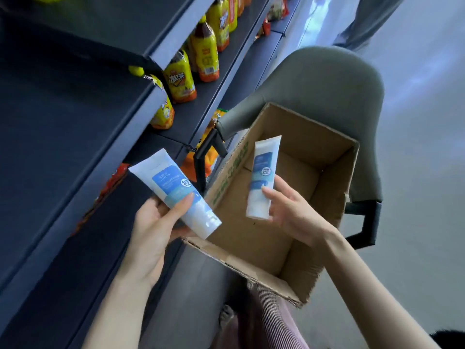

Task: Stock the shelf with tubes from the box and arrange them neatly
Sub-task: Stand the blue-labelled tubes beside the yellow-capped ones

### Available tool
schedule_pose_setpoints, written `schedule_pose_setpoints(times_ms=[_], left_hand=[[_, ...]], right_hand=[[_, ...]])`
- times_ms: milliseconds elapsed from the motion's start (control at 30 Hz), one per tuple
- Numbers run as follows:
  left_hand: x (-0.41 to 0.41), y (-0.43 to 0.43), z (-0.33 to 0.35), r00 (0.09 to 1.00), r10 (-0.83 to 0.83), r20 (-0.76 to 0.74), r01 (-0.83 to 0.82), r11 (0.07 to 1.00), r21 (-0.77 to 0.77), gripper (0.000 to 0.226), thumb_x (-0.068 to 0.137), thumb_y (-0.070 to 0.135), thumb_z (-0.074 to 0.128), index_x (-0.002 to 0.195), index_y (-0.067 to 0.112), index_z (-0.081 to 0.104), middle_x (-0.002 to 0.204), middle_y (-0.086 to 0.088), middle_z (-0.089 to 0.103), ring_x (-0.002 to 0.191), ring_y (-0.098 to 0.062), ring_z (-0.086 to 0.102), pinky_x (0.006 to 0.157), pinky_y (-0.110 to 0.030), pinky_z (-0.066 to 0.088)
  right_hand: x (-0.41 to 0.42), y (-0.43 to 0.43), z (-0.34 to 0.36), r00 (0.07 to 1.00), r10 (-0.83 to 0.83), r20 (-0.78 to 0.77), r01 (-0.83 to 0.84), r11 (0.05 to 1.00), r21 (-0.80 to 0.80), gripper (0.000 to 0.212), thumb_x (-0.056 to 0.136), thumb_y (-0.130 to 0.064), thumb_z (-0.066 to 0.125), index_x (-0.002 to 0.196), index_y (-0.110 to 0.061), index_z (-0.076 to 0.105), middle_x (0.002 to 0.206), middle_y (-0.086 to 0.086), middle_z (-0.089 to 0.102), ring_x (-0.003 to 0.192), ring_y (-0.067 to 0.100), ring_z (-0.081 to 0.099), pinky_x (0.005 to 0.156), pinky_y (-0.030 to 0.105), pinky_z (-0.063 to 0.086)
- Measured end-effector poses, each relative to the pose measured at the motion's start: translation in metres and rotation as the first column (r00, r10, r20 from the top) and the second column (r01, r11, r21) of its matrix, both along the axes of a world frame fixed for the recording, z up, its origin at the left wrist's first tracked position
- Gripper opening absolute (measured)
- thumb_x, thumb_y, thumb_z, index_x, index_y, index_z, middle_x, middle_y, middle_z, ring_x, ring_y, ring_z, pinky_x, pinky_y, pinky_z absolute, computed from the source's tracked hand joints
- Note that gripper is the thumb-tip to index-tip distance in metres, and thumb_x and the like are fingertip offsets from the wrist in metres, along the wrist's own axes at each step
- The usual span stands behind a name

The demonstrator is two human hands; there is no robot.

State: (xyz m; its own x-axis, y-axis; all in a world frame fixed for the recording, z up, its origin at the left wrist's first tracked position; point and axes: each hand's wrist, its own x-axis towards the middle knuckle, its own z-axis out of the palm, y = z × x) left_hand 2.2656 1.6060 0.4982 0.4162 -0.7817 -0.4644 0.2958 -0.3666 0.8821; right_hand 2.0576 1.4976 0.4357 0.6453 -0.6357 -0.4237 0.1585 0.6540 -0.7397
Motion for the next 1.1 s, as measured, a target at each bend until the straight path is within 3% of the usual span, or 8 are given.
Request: schedule_pose_setpoints(times_ms=[167, 267, 533, 733, 900, 1100], left_hand=[[0.007, 0.042, 0.051, 0.999, 0.02, 0.037, -0.016, 0.992, -0.123, 0.042, 0.066, 0.022, 0.071, 0.107, 0.021, 0.061, 0.096, 0.003, 0.073, 0.086, -0.011, 0.069, 0.064, -0.023, 0.056], [0.007, 0.066, 0.084, 0.998, 0.034, 0.057, -0.022, 0.98, -0.199, 0.052, 0.061, 0.025, 0.074, 0.112, 0.019, 0.061, 0.097, 0.004, 0.073, 0.088, -0.01, 0.069, 0.065, -0.02, 0.054], [0.014, 0.125, 0.177, 0.981, 0.085, 0.173, -0.008, 0.914, -0.406, 0.049, 0.069, 0.022, 0.072, 0.117, 0.018, 0.061, 0.103, 0.001, 0.072, 0.094, -0.011, 0.068, 0.072, -0.018, 0.053], [0.031, 0.176, 0.24, 0.946, 0.221, 0.236, -0.068, 0.849, -0.524, 0.048, 0.064, 0.027, 0.074, 0.111, 0.021, 0.064, 0.101, -0.002, 0.073, 0.091, -0.012, 0.069, 0.068, -0.017, 0.053], [0.045, 0.219, 0.275, 0.885, 0.381, 0.267, -0.171, 0.8, -0.575, 0.048, 0.061, 0.031, 0.076, 0.107, 0.024, 0.065, 0.101, 0.0, 0.073, 0.092, -0.012, 0.07, 0.067, -0.018, 0.054], [0.054, 0.263, 0.307, 0.771, 0.564, 0.295, -0.282, 0.718, -0.636, 0.033, 0.063, 0.03, 0.075, 0.096, 0.031, 0.069, 0.1, -0.001, 0.073, 0.091, -0.014, 0.07, 0.065, -0.019, 0.054]], right_hand=[[0.01, 0.035, 0.061, 0.992, 0.095, 0.082, -0.088, 0.993, -0.077, 0.035, 0.089, -0.02, 0.052, 0.115, -0.039, 0.063, 0.115, -0.002, 0.068, 0.105, 0.017, 0.065, 0.084, 0.041, 0.056], [0.021, 0.049, 0.102, 0.982, 0.139, 0.131, -0.124, 0.985, -0.117, 0.034, 0.087, -0.02, 0.053, 0.113, -0.038, 0.065, 0.111, -0.002, 0.069, 0.102, 0.016, 0.066, 0.08, 0.04, 0.057], [0.053, 0.087, 0.212, 0.955, 0.265, 0.135, -0.201, 0.91, -0.362, 0.038, 0.089, -0.021, 0.054, 0.124, -0.034, 0.056, 0.116, 0.004, 0.066, 0.109, 0.026, 0.064, 0.079, 0.039, 0.056], [0.086, 0.124, 0.264, 0.913, 0.338, 0.228, -0.232, 0.89, -0.393, 0.057, 0.082, -0.021, 0.062, 0.136, -0.029, 0.045, 0.118, 0.01, 0.064, 0.11, 0.029, 0.062, 0.079, 0.042, 0.055], [0.123, 0.15, 0.299, 0.875, 0.392, 0.285, -0.257, 0.874, -0.413, 0.037, 0.087, -0.023, 0.057, 0.124, -0.03, 0.059, 0.114, 0.009, 0.067, 0.106, 0.03, 0.065, 0.076, 0.042, 0.056], [0.164, 0.162, 0.337, 0.801, 0.498, 0.332, -0.301, 0.815, -0.496, 0.045, 0.089, -0.019, 0.052, 0.133, -0.027, 0.049, 0.124, 0.01, 0.063, 0.113, 0.031, 0.062, 0.08, 0.044, 0.056]])
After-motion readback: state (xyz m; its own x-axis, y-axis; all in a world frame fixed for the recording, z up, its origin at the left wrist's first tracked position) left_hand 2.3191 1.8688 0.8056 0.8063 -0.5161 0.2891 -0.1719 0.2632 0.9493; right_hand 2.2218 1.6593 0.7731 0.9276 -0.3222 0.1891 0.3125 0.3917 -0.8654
